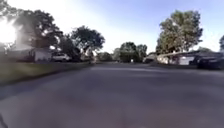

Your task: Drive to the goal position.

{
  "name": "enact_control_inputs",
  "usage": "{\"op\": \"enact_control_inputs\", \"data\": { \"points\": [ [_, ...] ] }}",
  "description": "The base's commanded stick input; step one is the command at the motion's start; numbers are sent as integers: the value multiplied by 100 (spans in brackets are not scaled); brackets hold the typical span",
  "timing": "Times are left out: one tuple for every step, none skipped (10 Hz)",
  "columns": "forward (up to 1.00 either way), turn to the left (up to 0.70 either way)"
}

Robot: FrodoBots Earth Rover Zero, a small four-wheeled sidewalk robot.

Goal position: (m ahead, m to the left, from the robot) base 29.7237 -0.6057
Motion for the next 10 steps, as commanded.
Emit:
{"op": "enact_control_inputs", "data": {
  "points": [
    [100, 2],
    [100, 13],
    [100, 40],
    [100, 40],
    [100, 40],
    [100, 35],
    [100, 17],
    [100, 1],
    [100, 0],
    [100, 0]
  ]
}}
